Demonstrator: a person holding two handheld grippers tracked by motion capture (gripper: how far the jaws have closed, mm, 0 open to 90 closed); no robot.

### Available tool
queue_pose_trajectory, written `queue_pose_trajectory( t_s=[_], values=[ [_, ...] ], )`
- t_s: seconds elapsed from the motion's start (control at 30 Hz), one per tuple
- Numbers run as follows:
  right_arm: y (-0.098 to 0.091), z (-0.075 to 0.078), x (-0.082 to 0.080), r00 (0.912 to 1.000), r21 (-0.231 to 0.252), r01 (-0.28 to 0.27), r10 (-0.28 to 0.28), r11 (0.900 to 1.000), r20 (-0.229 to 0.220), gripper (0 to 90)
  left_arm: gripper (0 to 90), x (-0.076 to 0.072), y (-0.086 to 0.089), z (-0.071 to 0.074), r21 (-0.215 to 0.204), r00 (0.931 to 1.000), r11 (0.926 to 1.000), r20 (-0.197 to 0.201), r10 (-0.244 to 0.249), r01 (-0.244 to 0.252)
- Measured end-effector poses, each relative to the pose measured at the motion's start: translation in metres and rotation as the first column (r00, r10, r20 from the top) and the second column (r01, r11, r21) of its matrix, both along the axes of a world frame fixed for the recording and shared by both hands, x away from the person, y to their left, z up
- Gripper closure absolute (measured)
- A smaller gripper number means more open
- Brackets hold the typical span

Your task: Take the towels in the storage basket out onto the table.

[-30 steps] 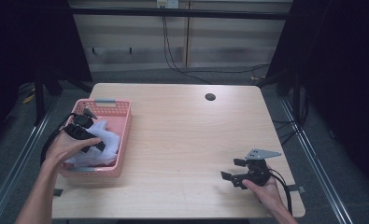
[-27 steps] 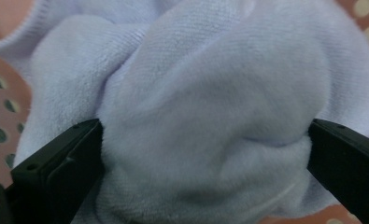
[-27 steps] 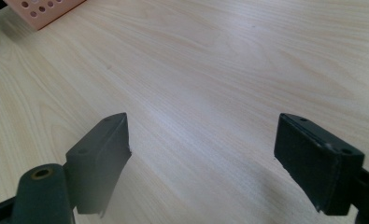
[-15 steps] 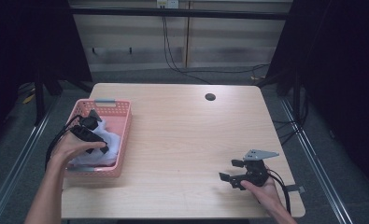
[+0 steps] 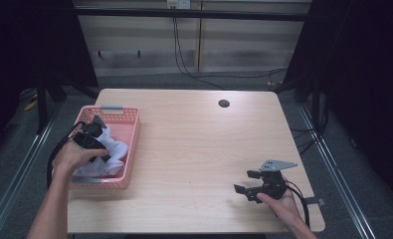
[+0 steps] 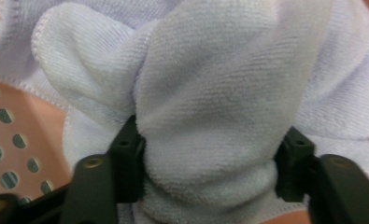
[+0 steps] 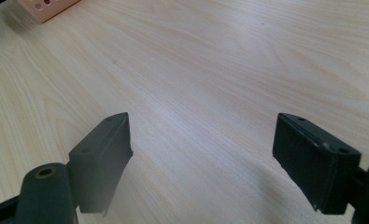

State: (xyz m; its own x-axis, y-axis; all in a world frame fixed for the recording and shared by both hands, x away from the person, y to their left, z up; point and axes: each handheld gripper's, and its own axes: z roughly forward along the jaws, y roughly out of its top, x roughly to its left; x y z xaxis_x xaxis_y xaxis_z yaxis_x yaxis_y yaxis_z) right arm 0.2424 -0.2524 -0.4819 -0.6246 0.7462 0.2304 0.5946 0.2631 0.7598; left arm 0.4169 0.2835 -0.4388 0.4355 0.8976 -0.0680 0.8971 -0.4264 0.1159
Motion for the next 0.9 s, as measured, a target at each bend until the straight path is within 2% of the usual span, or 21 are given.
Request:
queue_pose_trajectory(
  t_s=[0.13, 0.2, 0.23, 0.27, 0.33, 0.4, 0.47, 0.57, 0.63, 0.7, 0.73, 0.9],
  values=[
    [0.0, 0.0, 0.001, 1.0, -0.005, 0.0, 0.0, 1.0, 0.003, 19.3, 51.5, -0.002, 0.002, 0.004, -0.013, 0.9996, 0.9996, 0.019, -0.024, 0.024],
    [-0.001, 0.0, 0.001, 1.0, -0.004, 0.003, -0.003, 1.0, 0.004, 19.4, 53.8, -0.003, 0.003, 0.005, -0.012, 0.9987, 0.999, 0.028, -0.042, 0.042],
    [-0.001, 0.0, 0.001, 1.0, -0.005, 0.007, -0.007, 1.0, 0.001, 19.4, 54.9, -0.003, 0.003, 0.006, -0.021, 0.999, 0.9993, 0.032, -0.031, 0.032],
    [-0.001, 0.0, 0.001, 1.0, -0.007, 0.005, -0.005, 1.0, 0.002, 19.4, 55.7, -0.003, 0.006, 0.007, -0.03, 0.9986, 0.9987, 0.034, -0.041, 0.042],
    [-0.001, 0.0, 0.002, 0.9999, -0.004, 0.012, -0.012, 0.9999, 0.002, 19.4, 56.6, -0.005, 0.008, 0.009, -0.041, 0.9984, 0.9986, 0.047, -0.03, 0.032],
    [-0.001, 0.0, 0.002, 0.9999, -0.005, 0.012, -0.012, 0.9999, 0.001, 19.3, 57.2, -0.007, 0.009, 0.01, -0.046, 0.9973, 0.9978, 0.057, -0.045, 0.048],
    [-0.001, 0.0, 0.002, 0.9999, -0.005, 0.014, -0.014, 0.9999, -0.002, 19.1, 57.0, -0.008, 0.01, 0.011, -0.054, 0.9978, 0.9979, 0.058, -0.033, 0.036],
    [-0.001, 0.0, 0.002, 0.9999, -0.005, 0.015, -0.015, 0.9999, -0.002, 19.2, 56.7, -0.009, 0.011, 0.016, -0.063, 0.9964, 0.9965, 0.069, -0.05, 0.054],
    [-0.001, 0.0, 0.002, 0.9999, -0.006, 0.013, -0.013, 0.9999, 0.001, 19.2, 56.7, -0.01, 0.011, 0.021, -0.085, 0.996, 0.9954, 0.08, -0.039, 0.046],
    [-0.001, 0.0, 0.002, 0.9999, -0.006, 0.014, -0.014, 0.9999, -0.002, 19.3, 56.7, -0.01, 0.01, 0.025, -0.085, 0.9943, 0.995, 0.097, -0.043, 0.051],
    [-0.001, 0.0, 0.002, 0.9999, -0.006, 0.012, -0.012, 0.9999, 0.003, 19.2, 56.7, -0.01, 0.01, 0.028, -0.092, 0.9952, 0.9945, 0.088, -0.044, 0.052],
    [-0.002, 0.001, 0.001, 0.9999, -0.003, 0.015, -0.015, 0.9999, -0.002, 19.3, 56.5, -0.012, 0.014, 0.041, -0.109, 0.9928, 0.9924, 0.112, -0.043, 0.056]
  ],
)
